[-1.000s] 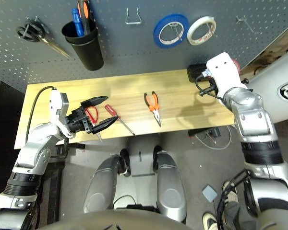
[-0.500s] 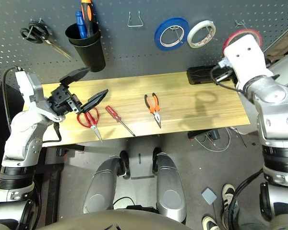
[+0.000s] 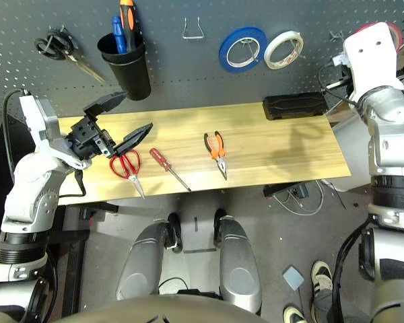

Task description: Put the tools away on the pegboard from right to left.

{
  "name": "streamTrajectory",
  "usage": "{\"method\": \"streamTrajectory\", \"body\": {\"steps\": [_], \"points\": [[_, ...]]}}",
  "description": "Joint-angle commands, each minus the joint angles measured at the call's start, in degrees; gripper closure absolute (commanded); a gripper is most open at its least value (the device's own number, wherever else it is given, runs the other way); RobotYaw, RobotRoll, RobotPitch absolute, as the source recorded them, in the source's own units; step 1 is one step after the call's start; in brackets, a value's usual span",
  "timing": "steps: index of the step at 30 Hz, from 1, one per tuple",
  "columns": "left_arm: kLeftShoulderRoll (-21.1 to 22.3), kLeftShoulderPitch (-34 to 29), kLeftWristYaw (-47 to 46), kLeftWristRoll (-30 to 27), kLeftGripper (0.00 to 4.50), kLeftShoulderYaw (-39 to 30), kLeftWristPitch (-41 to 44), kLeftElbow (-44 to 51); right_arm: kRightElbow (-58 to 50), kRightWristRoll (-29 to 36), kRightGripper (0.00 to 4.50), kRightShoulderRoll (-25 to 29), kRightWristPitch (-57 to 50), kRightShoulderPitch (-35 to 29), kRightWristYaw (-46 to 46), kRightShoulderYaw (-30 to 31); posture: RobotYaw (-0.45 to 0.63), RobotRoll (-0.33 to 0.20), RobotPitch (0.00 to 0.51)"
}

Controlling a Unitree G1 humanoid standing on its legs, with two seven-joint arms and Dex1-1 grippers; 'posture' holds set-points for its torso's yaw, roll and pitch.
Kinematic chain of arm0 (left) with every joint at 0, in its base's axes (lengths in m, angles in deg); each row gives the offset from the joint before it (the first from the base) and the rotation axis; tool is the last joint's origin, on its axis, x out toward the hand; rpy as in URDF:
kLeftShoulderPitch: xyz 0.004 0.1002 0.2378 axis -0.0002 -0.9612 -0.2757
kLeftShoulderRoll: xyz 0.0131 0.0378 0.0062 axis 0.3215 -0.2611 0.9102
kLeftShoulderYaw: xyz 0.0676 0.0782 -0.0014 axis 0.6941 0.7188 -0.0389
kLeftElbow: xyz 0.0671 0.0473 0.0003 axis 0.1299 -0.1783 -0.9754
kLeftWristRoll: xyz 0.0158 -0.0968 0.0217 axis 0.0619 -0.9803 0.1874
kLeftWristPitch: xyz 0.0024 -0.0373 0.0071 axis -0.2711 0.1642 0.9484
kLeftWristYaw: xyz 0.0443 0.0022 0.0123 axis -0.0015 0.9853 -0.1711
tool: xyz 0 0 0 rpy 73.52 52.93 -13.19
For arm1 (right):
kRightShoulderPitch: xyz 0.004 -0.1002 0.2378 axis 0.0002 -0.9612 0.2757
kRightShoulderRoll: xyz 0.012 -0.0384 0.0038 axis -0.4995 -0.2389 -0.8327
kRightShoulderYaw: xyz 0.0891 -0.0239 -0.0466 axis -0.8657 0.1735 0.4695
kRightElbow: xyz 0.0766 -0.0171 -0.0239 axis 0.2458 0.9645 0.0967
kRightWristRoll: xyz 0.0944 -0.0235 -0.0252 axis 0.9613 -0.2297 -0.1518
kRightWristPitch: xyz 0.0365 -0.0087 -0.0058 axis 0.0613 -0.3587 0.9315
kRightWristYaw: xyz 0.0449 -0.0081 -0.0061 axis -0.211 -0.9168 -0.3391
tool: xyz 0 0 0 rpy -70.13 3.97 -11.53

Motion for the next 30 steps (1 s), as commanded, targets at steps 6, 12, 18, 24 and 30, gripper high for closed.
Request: {"method": "streamTrajectory", "body": {"steps": [6, 12, 18, 24, 30], "points": [[0.1, -1.8, -0.3, -0.3, 0.0, 0.5, 0.8, 2.6, 22.4, -2.5, 4.47, -1.3, 10.1, 8.7, -0.6, 4.2, -0.08, 0.0, 0.217], [0.1, -2.0, 0.0, -0.3, 0.0, 0.8, 0.8, 2.5, 38.9, -5.7, 4.47, -4.7, 19.2, 15.8, 1.8, 7.7, -0.08, 0.0, 0.222], [0.5, -2.1, 0.1, -0.3, 0.0, 0.7, 0.7, 2.7, 43.2, -6.1, 3.36, -6.2, 24.5, 18.8, 2.4, 8.2, -0.05, 0.0, 0.226], [0.2, -3.1, 0.3, -0.4, 0.0, 1.0, 0.4, 2.9, 32.2, -4.5, 1.2, -4.2, 22.0, 14.9, -0.9, 7.1, -0.06, 0.0, 0.231], [-0.1, -1.7, 1.4, -0.6, 0.0, 1.6, 0.1, 1.4, 11.5, 4.8, 0.02, 2.7, 7.0, 7.8, -17.1, 3.1, -0.1, 0.0, 0.234]]}}
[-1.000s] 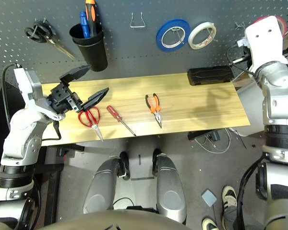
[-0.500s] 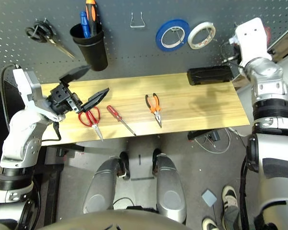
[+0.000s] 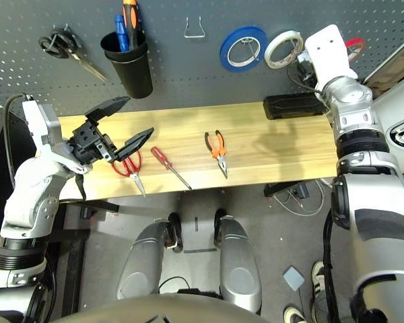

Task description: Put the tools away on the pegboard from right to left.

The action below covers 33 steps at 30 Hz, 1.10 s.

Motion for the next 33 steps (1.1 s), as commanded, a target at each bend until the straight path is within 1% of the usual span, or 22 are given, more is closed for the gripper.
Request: {"method": "streamTrajectory", "body": {"steps": [1, 4, 6, 7, 11, 13, 15, 18, 19, 21, 23, 24, 26, 29, 31, 33], "points": [[0.1, 0.5, 1.7, -0.6, 0.0, 0.9, -0.2, -0.5, -12.9, 7.7, 0.02, 6.9, -13.4, -4.9, -14.0, -2.5, -0.11, 0.0, 0.235], [0.5, 0.8, 2.9, -0.9, 0.0, 1.2, 0.1, -1.2, -23.3, 15.5, 0.02, 14.0, -28.1, -10.5, -25.6, -4.0, -0.12, 0.0, 0.238], [0.8, 0.7, 3.8, -1.2, 0.0, 1.1, 0.2, -1.9, -26.9, 19.9, 0.02, 15.8, -36.6, -13.2, -27.7, -5.9, -0.12, 0.0, 0.241], [1.3, 0.5, 4.8, -1.4, 0.0, 1.1, 0.2, -2.4, -29.6, 21.4, 0.02, 16.9, -40.3, -15.5, -29.1, -5.8, -0.12, 0.0, 0.244], [4.3, -0.4, 9.2, -1.2, 0.0, 2.0, 0.9, -3.8, -39.5, 23.7, 0.02, 18.3, -49.8, -23.4, -29.7, -2.6, -0.12, 0.0, 0.25], [5.3, -0.4, 10.4, -0.6, 0.0, 2.4, 0.8, -4.6, -42.5, 23.4, 0.02, 18.0, -52.2, -25.3, -28.4, -0.8, -0.11, 0.0, 0.254], [6.2, 0.3, 11.3, -0.1, 0.0, 2.8, 1.9, -6.9, -43.7, 22.4, 0.02, 13.2, -55.0, -24.8, -24.5, 3.2, -0.1, 0.0, 0.262], [7.7, 1.7, 13.6, 0.8, 0.0, 4.1, 2.5, -9.9, -40.8, 19.2, 0.02, 4.3, -57.9, -21.2, -17.6, 9.2, -0.08, 0.0, 0.27], [8.0, 2.0, 14.0, 0.9, 0.0, 4.5, 2.7, -10.3, -39.9, 18.2, 0.02, 2.8, -58.4, -20.4, -16.1, 10.4, -0.08, 0.0, 0.27], [8.9, 2.7, 15.7, 1.6, 0.0, 5.8, 3.4, -11.3, -36.8, 16.9, 0.02, -2.3, -60.5, -18.3, -12.4, 12.3, -0.05, 0.0, 0.279], [9.3, 3.1, 16.9, 1.8, 0.0, 6.8, 4.0, -12.0, -34.2, 15.6, 0.02, -7.0, -60.3, -16.8, -9.2, 13.9, -0.03, 0.0, 0.284], [9.3, 3.2, 17.1, 1.7, 0.0, 6.9, 4.1, -12.2, -33.6, 14.9, 0.02, -8.2, -59.8, -16.5, -8.2, 14.5, -0.03, 0.0, 0.284], [9.4, 3.1, 17.8, 1.5, 0.0, 7.6, 5.0, -12.2, -29.9, 13.1, 0.02, -12.6, -59.4, -14.9, -4.4, 14.8, -0.03, 0.0, 0.291], [9.5, 2.5, 18.8, 1.7, 0.0, 8.7, 5.9, -12.1, -23.6, 10.7, 0.02, -18.7, -59.4, -11.4, 1.4, 14.0, -0.03, 0.0, 0.296], [9.8, 1.6, 19.2, 1.6, 0.0, 9.4, 7.2, -11.2, -20.4, 9.3, 0.02, -22.6, -59.5, -9.0, 5.2, 13.6, -0.04, 0.0, 0.313], [10.1, 0.6, 19.8, 1.4, 0.0, 10.0, 8.1, -10.4, -17.3, 8.8, 0.02, -26.3, -59.4, -6.7, 7.6, 13.0, -0.04, 0.0, 0.318]]}}
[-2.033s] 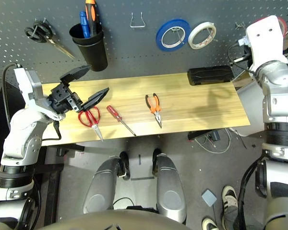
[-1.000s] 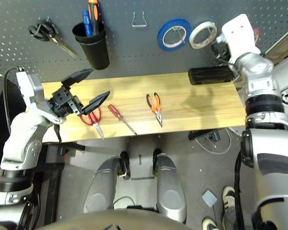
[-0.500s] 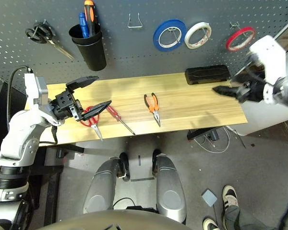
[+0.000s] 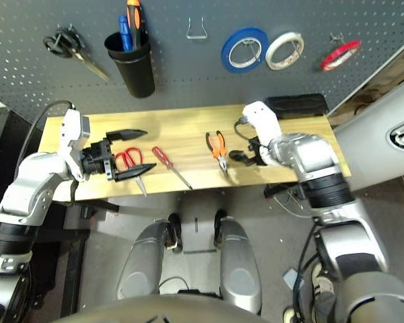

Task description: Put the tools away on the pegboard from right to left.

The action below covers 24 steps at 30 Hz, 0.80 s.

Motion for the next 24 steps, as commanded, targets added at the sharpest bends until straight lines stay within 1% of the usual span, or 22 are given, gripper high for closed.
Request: {"method": "streamTrajectory", "body": {"steps": [1, 5, 9, 12, 16, 24], "points": [[0.9, -2.6, 1.8, 0.5, 0.0, 2.0, 2.0, 1.3, 6.3, -1.6, 0.02, -5.3, -0.3, 2.8, 5.7, -1.5, -0.05, 0.0, 0.321], [1.3, -4.1, 2.4, -0.1, 0.0, 2.1, 3.3, 2.1, 16.7, -3.1, 0.02, -12.7, 0.5, 7.9, 13.7, -4.7, -0.06, 0.0, 0.334], [2.0, -5.1, 3.2, 0.3, 0.0, 2.5, 3.8, 2.7, 24.2, -3.8, 0.02, -16.3, 4.9, 10.1, 19.3, -7.6, -0.06, 0.0, 0.339], [2.3, -5.6, 3.4, 0.6, 0.0, 2.6, 3.6, 2.8, 28.3, -3.6, 0.02, -17.8, 6.9, 11.3, 21.8, -9.8, -0.05, 0.0, 0.346], [2.5, -6.5, 3.0, 0.2, 0.0, 2.2, 4.3, 3.9, 32.5, -5.6, 0.02, -18.3, 10.3, 12.8, 21.7, -7.8, -0.04, 0.0, 0.354], [2.0, -7.9, 1.9, -0.9, 0.0, 1.7, 6.3, 7.1, 41.6, -6.0, 0.02, -17.9, 16.8, 16.8, 22.1, -9.9, -0.02, 0.0, 0.366]]}}
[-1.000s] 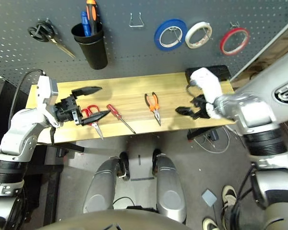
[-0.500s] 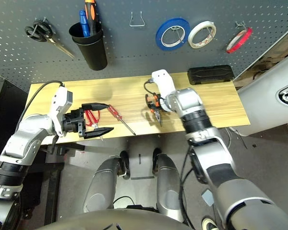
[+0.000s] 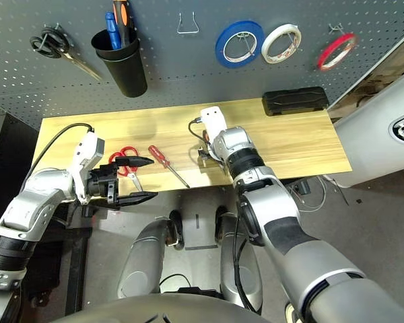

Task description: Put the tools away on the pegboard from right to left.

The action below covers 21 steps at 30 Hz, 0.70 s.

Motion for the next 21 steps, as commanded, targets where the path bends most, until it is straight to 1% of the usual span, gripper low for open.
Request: {"method": "streamTrajectory", "body": {"steps": [1, 8, 13, 16, 19, 21], "points": [[0.1, -2.0, -0.4, -0.6, 0.0, 0.2, 1.5, 2.5, 4.0, -0.4, 0.02, -0.1, 2.0, 0.9, 0.4, -0.8, -0.02, 0.0, 0.369], [0.4, -4.5, -2.0, -1.9, 0.0, -0.8, 3.6, 6.7, 8.1, -0.1, 0.02, 0.0, 4.5, 1.7, 0.3, -1.8, 0.01, 0.0, 0.392], [0.5, -5.8, -3.0, -2.3, 0.0, -1.5, 4.7, 8.6, 10.4, -0.1, 0.02, -0.2, 6.7, 1.5, 0.0, -2.6, 0.02, 0.0, 0.396], [0.4, -5.9, -3.6, -2.4, 0.0, -1.7, 5.1, 9.2, 11.2, 0.4, 0.58, -0.2, 8.0, 1.5, 0.0, -3.6, 0.03, 0.0, 0.394], [0.2, -6.0, -4.3, -2.6, 0.0, -1.9, 5.3, 9.7, 11.5, 0.0, 1.56, -0.2, 9.6, 1.6, -0.2, -3.7, 0.03, 0.0, 0.382], [0.1, -5.8, -5.0, -2.4, 0.0, -2.0, 5.1, 9.6, 11.4, -0.7, 2.34, -0.1, 10.1, 1.7, -0.9, -3.1, 0.03, 0.0, 0.373]]}}
